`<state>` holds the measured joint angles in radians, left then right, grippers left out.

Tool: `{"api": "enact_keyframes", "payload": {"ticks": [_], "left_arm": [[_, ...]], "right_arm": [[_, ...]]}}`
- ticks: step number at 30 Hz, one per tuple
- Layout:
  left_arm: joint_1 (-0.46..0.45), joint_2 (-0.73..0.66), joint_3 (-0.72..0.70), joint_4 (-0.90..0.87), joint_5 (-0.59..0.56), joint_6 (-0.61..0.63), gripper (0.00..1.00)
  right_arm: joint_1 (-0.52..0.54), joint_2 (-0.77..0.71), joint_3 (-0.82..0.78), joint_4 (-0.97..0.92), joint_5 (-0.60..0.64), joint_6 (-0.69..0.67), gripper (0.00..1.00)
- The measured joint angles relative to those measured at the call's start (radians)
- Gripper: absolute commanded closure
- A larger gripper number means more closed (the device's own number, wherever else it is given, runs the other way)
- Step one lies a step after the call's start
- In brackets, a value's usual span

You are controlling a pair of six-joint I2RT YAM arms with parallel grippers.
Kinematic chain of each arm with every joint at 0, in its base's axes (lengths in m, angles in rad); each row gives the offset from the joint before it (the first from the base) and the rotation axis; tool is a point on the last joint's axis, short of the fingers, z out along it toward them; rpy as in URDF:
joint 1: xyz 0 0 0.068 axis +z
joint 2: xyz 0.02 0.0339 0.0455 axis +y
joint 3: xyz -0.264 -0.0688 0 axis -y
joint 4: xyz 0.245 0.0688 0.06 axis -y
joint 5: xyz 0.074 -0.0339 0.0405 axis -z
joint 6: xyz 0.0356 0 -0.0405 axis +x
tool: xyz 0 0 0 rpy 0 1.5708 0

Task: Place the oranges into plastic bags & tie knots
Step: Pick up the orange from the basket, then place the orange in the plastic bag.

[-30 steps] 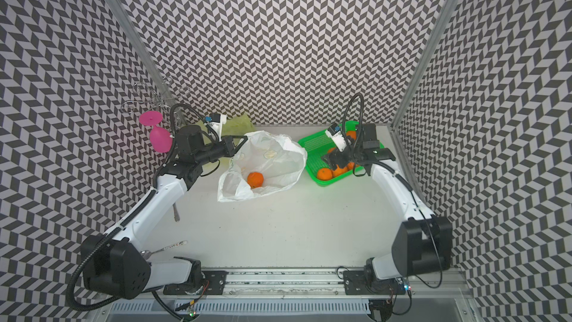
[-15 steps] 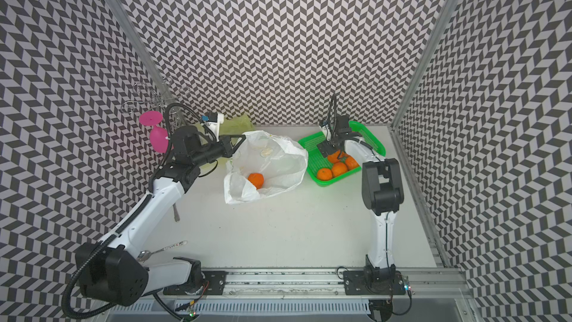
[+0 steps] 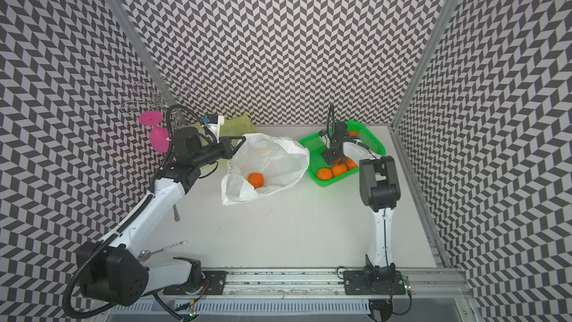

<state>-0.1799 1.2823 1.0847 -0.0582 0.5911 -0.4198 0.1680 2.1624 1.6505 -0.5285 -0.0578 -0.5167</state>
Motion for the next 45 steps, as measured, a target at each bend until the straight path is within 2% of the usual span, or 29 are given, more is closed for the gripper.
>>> {"api": "enact_keyframes", "payload": {"ticks": [3, 7, 12, 16, 18, 21, 23, 26, 29, 33, 37, 40, 45], "left_arm": [[0.003, -0.002, -0.006, 0.006, 0.000, 0.000, 1.00], [0.004, -0.002, -0.011, 0.006, 0.000, 0.000, 1.00], [0.006, -0.006, -0.027, 0.019, 0.000, 0.000, 1.00], [0.006, -0.015, -0.044, 0.021, 0.000, 0.000, 1.00], [0.006, -0.015, -0.044, 0.027, 0.002, 0.000, 1.00], [0.006, -0.015, -0.045, 0.039, 0.006, 0.000, 1.00], [0.006, -0.015, -0.045, 0.044, 0.010, -0.001, 1.00], [0.005, -0.015, -0.049, 0.054, 0.018, -0.001, 1.00], [0.003, -0.015, -0.054, 0.061, 0.029, 0.000, 1.00], [0.003, -0.015, -0.058, 0.063, 0.035, 0.007, 1.00], [0.004, -0.038, -0.060, 0.053, 0.039, 0.025, 1.00], [0.004, -0.079, -0.060, 0.047, 0.042, 0.035, 1.00], [0.004, -0.100, -0.060, 0.045, 0.027, 0.053, 1.00]], "right_arm": [[0.000, 0.000, 0.000, -0.010, -0.010, -0.002, 0.41], [0.000, -0.053, -0.036, -0.022, -0.064, -0.007, 0.45], [0.000, -0.362, -0.232, -0.055, -0.228, -0.026, 0.48], [0.002, -0.649, -0.330, -0.159, -0.439, -0.114, 0.48], [0.013, -0.745, -0.357, -0.225, -0.526, -0.170, 0.47], [0.103, -0.848, -0.369, -0.336, -0.610, -0.235, 0.46], [0.230, -0.874, -0.347, -0.389, -0.644, -0.254, 0.46], [0.399, -0.843, -0.254, -0.451, -0.697, -0.261, 0.46], [0.483, -0.750, -0.103, -0.433, -0.719, -0.210, 0.46], [0.502, -0.625, 0.016, -0.291, -0.670, -0.068, 0.47], [0.502, -0.496, 0.046, -0.141, -0.518, 0.034, 0.45], [0.502, -0.408, 0.035, -0.071, -0.428, 0.062, 0.41], [0.501, -0.262, 0.065, -0.022, -0.352, 0.072, 0.35]]}}
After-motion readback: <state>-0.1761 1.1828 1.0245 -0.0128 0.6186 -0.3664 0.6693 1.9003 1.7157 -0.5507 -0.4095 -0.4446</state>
